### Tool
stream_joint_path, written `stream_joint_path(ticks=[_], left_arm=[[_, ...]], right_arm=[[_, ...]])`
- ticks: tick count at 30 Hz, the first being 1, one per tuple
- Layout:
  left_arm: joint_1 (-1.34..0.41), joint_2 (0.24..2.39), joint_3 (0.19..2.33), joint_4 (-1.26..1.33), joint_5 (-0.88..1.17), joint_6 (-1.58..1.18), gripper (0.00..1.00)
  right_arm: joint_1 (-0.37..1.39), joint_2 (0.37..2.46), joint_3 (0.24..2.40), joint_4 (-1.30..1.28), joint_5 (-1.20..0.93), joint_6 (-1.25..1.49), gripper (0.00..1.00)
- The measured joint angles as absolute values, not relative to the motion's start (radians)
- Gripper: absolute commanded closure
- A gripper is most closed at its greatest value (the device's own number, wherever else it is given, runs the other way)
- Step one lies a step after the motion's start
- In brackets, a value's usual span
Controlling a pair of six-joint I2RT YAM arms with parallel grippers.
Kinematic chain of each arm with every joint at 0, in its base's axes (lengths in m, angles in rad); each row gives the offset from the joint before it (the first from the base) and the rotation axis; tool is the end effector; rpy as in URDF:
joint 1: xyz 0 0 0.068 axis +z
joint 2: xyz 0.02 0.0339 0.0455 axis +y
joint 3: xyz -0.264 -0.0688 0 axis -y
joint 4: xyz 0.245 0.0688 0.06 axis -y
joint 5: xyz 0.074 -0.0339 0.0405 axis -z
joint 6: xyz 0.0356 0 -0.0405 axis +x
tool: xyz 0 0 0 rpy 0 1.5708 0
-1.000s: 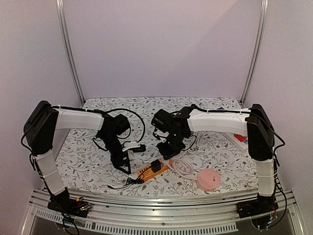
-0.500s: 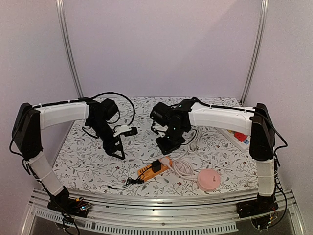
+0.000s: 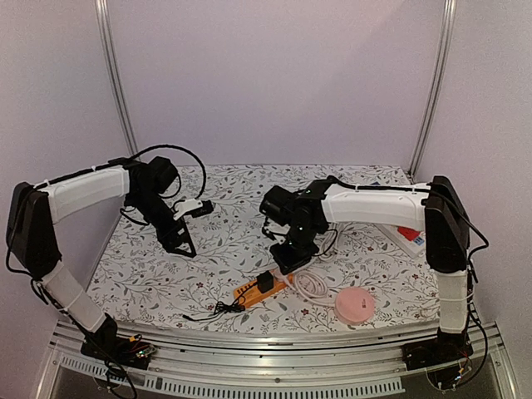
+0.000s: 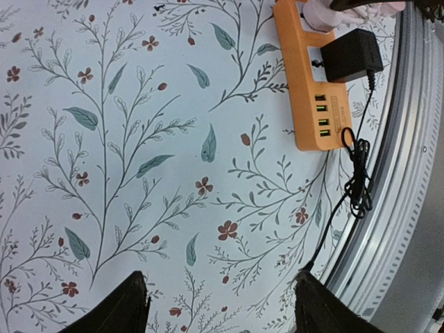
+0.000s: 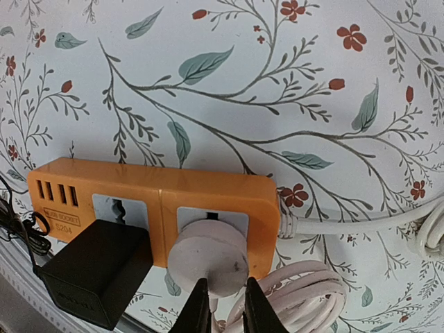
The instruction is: Insert the plug
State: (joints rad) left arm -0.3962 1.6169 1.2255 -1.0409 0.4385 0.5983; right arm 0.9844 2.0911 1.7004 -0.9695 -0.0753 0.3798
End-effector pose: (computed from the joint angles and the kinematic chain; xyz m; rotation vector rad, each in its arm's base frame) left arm 0.2674 -0.1283 0.2340 1.4212 2.5247 -0.6219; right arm 0.2321 0.3543 0.1977 -0.9081 2.8717 0.2887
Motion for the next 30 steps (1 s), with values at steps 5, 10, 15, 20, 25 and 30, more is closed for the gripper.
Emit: stream_joint_path(ticks=[5, 10, 15, 20, 25, 30], left_arm=[[-0.312, 1.521, 1.209, -1.045, 0.432, 0.587, 0.24], [-0.098, 1.343, 1.153, -1.019, 0.442, 0.536, 0.12], [0.093, 1.137, 1.019, -0.955, 0.433, 0.467, 0.01], [0.135, 0.939, 0.853, -0.854, 0.365, 0.370, 0.01], [0.139, 0.778, 0.718, -0.703, 0.234, 0.230, 0.01], [0.140, 0.718, 0.666, -0.586, 0.114, 0.131, 0.00]], right_arm=[[0.950, 1.996, 1.689, -0.982, -0.021, 0.367, 0.50], [0.763, 1.681, 1.505, -0.918, 0.080, 0.346, 0.02], [0.398, 1.314, 1.165, -0.761, 0.104, 0.348, 0.01], [0.228, 1.000, 0.892, -0.641, 0.118, 0.353, 0.01], [0.223, 0.841, 0.741, -0.521, 0.188, 0.329, 0.01], [0.222, 0.819, 0.668, -0.460, 0.331, 0.399, 0.01]])
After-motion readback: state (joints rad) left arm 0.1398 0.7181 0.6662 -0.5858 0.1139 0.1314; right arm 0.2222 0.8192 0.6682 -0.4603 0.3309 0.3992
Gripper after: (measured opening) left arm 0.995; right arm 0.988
